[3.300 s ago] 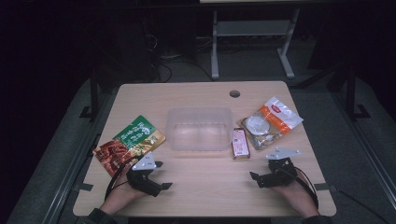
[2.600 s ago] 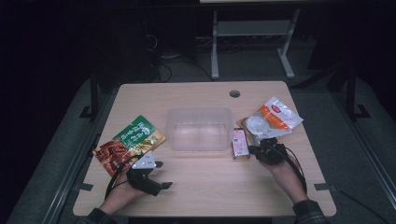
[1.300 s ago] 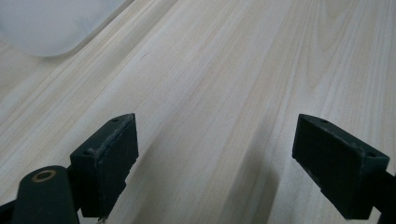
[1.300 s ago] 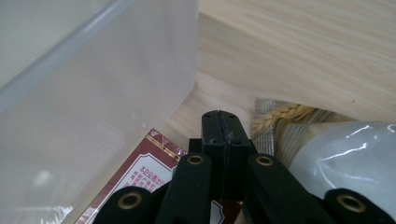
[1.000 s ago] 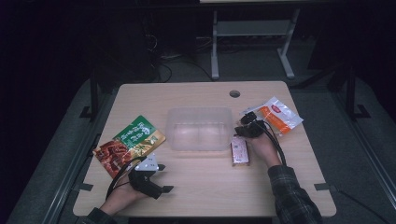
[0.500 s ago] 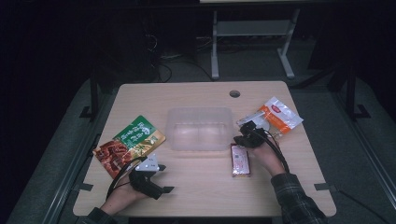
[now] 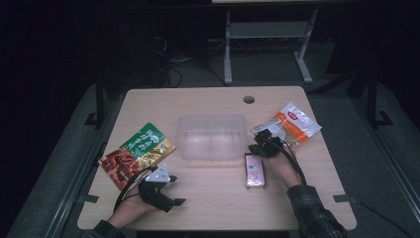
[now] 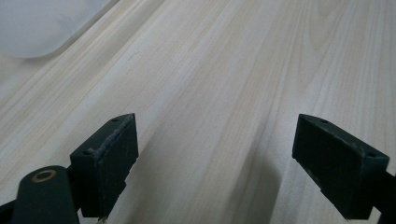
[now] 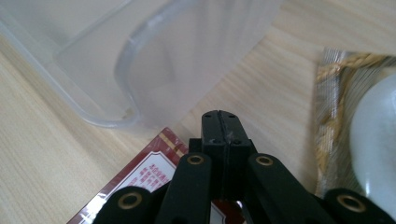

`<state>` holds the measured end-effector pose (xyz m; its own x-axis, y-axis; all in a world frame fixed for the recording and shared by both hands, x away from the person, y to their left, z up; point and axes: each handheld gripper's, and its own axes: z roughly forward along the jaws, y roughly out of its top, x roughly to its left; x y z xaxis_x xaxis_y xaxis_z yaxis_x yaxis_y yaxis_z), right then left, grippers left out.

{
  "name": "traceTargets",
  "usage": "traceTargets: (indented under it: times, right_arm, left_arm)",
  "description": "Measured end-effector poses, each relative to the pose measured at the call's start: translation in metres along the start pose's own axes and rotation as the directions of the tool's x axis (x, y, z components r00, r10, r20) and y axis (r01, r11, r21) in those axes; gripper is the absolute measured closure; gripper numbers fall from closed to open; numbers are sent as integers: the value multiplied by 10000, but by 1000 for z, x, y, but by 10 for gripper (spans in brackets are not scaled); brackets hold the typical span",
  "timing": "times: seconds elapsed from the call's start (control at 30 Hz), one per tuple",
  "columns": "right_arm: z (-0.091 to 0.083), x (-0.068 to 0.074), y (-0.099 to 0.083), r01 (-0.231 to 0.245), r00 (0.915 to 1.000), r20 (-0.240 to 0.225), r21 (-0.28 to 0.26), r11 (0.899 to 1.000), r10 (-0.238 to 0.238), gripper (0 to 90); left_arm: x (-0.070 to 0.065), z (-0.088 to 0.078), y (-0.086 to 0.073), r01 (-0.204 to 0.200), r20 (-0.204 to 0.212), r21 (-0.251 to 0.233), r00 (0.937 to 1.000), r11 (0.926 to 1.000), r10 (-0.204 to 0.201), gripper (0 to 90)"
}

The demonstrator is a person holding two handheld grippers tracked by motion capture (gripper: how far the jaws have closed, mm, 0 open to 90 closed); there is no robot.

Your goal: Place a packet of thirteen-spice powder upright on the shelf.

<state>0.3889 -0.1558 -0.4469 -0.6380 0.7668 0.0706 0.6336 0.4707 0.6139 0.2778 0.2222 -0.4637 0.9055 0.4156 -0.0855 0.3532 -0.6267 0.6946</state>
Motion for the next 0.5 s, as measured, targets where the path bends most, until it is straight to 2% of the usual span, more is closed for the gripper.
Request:
traceTargets:
  times: [0.27,0.37,0.43,0.5]
  right_arm:
    - [-4,8,-9,55,9990,-440,298,9995,-41,898]
    - [-6,16,-12,243,9973,-699,443,9987,-212,898]
    - [-9,27,-19,736,9940,-855,609,9954,-683,898]
    - [-11,30,-20,727,9927,-1007,609,9955,-663,899]
  left_arm:
    - [0,-1,0,-27,23,1,10000,10000,27,139]
    - [-1,-2,-1,-37,14,11,10000,10000,37,139]
    - [-1,-2,-1,-77,23,-16,10000,10000,77,139]
    - [-1,-2,-1,-73,22,-15,10000,10000,73,139]
